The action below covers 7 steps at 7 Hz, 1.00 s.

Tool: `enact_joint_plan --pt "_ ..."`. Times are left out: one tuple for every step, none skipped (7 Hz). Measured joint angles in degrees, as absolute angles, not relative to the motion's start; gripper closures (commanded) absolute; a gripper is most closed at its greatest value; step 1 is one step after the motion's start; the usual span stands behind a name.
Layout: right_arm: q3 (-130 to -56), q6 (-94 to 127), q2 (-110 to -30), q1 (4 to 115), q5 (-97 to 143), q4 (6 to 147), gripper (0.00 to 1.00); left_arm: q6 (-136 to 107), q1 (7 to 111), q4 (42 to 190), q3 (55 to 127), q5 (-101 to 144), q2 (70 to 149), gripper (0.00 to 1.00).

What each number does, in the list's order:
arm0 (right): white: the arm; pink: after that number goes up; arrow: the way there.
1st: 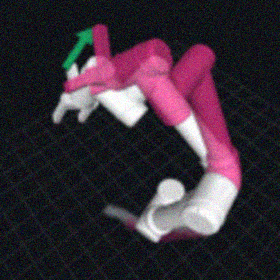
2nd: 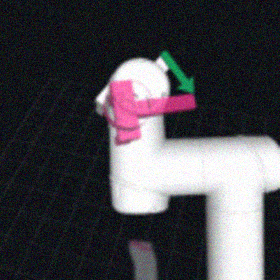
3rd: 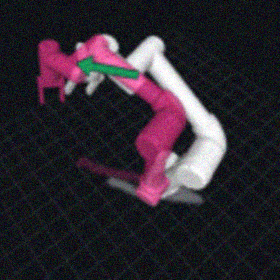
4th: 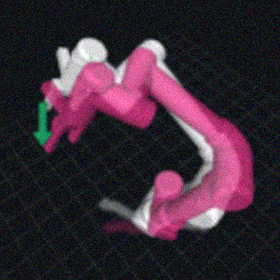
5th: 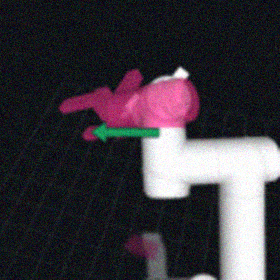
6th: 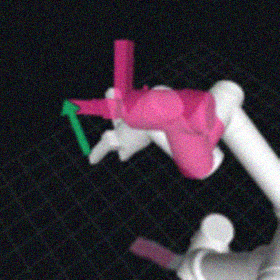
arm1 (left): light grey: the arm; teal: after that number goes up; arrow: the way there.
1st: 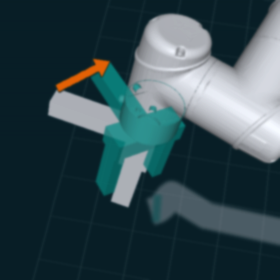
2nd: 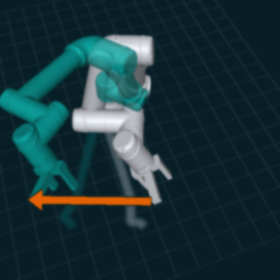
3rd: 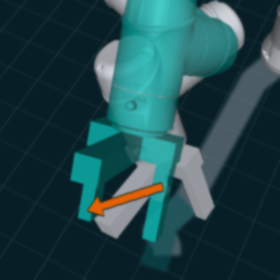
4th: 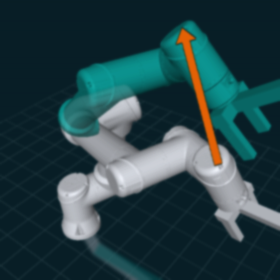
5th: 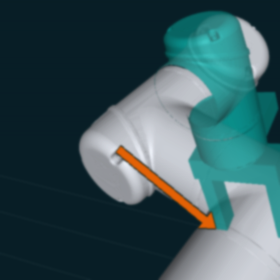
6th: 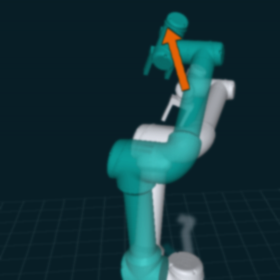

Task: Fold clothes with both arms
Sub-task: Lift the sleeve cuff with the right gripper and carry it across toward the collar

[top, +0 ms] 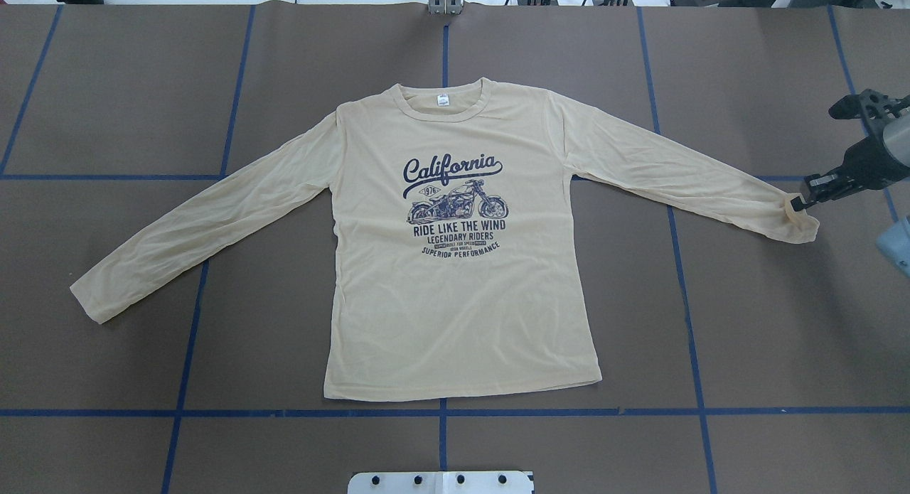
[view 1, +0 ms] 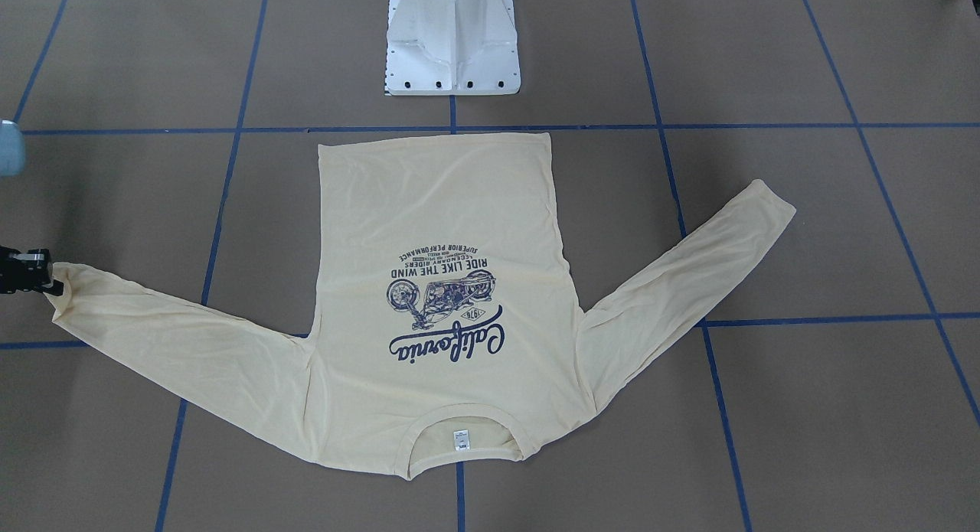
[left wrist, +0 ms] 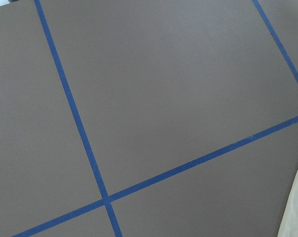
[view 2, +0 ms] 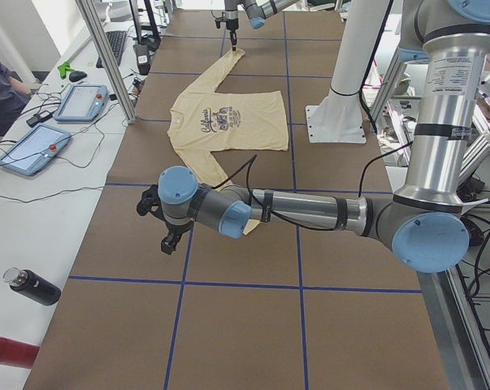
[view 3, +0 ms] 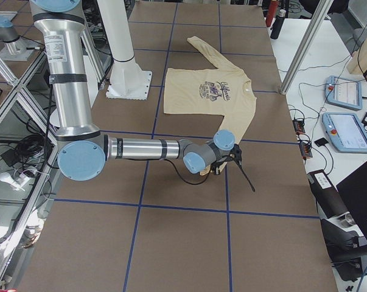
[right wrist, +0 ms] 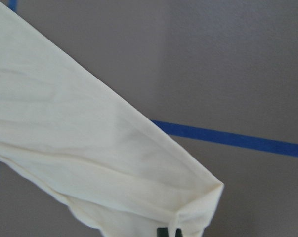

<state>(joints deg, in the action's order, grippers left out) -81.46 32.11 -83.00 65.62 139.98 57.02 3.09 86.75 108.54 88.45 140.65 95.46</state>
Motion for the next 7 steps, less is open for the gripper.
enact_joint_plan --pt "-84.7 40.0 -81.5 65.6 142.0 57.0 1.00 3.1 86.7 108.5 88.3 140.6 95.4 0.00" --pt "-86.9 46.8 -79.1 65.5 144.4 57.0 1.00 3.2 86.7 108.5 88.2 140.6 95.3 0.00" --pt "-87.8 51.5 -75.7 65.1 146.4 57.0 1.00 3.2 86.7 108.5 88.0 140.6 95.2 0.00" --pt "-87.8 55.8 -71.3 64.3 147.4 57.1 1.00 3.2 86.7 108.5 87.5 140.7 95.2 0.00" --pt "-87.6 60.2 -66.4 63.2 147.7 57.1 1.00 3.2 86.7 108.5 86.9 140.7 95.4 0.00" --pt "-87.2 63.8 -61.7 62.4 147.8 57.1 1.00 3.2 86.7 108.5 86.3 140.7 95.6 0.00" --pt "-87.1 65.8 -57.6 61.9 147.6 57.1 1.00 3.3 86.7 108.5 85.7 140.7 95.7 0.00"
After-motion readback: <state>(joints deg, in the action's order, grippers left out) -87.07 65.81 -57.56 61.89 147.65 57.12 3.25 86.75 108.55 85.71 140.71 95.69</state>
